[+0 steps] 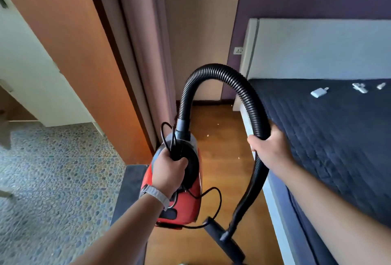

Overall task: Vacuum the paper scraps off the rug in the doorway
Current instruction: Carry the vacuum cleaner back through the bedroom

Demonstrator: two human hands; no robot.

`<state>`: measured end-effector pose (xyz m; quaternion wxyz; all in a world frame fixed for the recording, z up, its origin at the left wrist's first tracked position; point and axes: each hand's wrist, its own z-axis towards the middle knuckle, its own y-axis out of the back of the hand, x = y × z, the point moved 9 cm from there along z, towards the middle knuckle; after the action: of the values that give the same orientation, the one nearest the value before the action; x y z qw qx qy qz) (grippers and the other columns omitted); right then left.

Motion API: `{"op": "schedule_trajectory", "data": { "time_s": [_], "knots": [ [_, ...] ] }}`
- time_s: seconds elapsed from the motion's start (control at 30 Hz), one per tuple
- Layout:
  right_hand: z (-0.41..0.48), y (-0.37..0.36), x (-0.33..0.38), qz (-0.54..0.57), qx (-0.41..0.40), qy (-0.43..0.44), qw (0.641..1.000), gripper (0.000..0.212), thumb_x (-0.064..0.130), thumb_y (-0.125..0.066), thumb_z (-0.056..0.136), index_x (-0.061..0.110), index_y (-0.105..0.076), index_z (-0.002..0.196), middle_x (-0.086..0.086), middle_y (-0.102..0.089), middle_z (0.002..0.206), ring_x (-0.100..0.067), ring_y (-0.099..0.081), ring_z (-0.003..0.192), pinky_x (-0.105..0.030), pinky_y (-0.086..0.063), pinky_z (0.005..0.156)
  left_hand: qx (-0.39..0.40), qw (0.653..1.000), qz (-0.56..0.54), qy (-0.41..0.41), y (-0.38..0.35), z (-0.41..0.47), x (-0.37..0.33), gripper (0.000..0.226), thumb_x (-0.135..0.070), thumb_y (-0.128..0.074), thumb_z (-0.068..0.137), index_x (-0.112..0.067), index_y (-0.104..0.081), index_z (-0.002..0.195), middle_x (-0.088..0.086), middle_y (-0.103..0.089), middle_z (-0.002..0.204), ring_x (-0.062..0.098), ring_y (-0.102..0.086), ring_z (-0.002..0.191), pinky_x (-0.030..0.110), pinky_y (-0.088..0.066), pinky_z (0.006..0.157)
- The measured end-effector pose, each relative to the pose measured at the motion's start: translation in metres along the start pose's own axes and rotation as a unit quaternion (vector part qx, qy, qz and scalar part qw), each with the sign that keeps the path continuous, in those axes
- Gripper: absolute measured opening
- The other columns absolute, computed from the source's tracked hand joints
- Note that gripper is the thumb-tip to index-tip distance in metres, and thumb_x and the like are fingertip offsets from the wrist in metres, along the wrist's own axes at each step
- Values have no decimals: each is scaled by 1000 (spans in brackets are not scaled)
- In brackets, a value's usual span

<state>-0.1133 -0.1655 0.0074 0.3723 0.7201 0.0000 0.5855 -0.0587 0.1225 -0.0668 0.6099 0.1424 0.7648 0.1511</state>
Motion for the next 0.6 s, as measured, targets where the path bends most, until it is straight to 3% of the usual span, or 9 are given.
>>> {"op": "schedule_trajectory", "data": {
  "time_s": [0.1, 0.23, 0.33, 0.5, 0.6],
  "knots": [
    [36, -6, -1, -3, -7, -13, 1000, 13, 13, -65, 77, 17, -56, 85, -13, -68, 76, -21, -59, 59, -26, -47, 53, 1, 1000, 6, 7, -11, 39, -11, 18, -6, -59, 76, -23, -59, 85, 5, -69, 72, 24, -67, 64, 39, -56, 58],
    [91, -19, -14, 9, -8, -27, 1000, 16, 16, -66, 76, 22, -55, 85, -14, -68, 78, -31, -65, 70, -37, -54, 61, 7, 999, 30, 15, -42, 89, -23, 16, -5, -60, 77, -20, -57, 81, 5, -66, 71, 19, -62, 60, 27, -45, 50],
    [146, -31, -22, 27, 7, -33, 999, 16, 16, -67, 78, 21, -56, 88, -14, -69, 81, -29, -65, 70, -31, -49, 57, 3, 999, 35, 27, -69, 131, -34, 10, -4, -60, 77, -14, -59, 80, 4, -65, 67, 15, -57, 52, 20, -41, 43],
    [251, -43, -22, 65, 47, -37, 996, 18, 11, -66, 83, 12, -58, 99, -19, -68, 88, -19, -56, 61, -11, -39, 40, -15, 998, 38, 53, -116, 201, -71, 8, -6, -59, 78, -13, -61, 82, 4, -67, 69, 16, -60, 55, 22, -44, 46],
    [311, -36, -23, 78, 57, -47, 994, 22, 12, -67, 83, 15, -58, 102, -18, -69, 88, -17, -57, 61, -12, -39, 41, -32, 997, 39, 57, -142, 240, -101, 9, -8, -60, 78, -16, -61, 81, 3, -69, 72, 18, -63, 61, 25, -46, 52]
  ]
}}
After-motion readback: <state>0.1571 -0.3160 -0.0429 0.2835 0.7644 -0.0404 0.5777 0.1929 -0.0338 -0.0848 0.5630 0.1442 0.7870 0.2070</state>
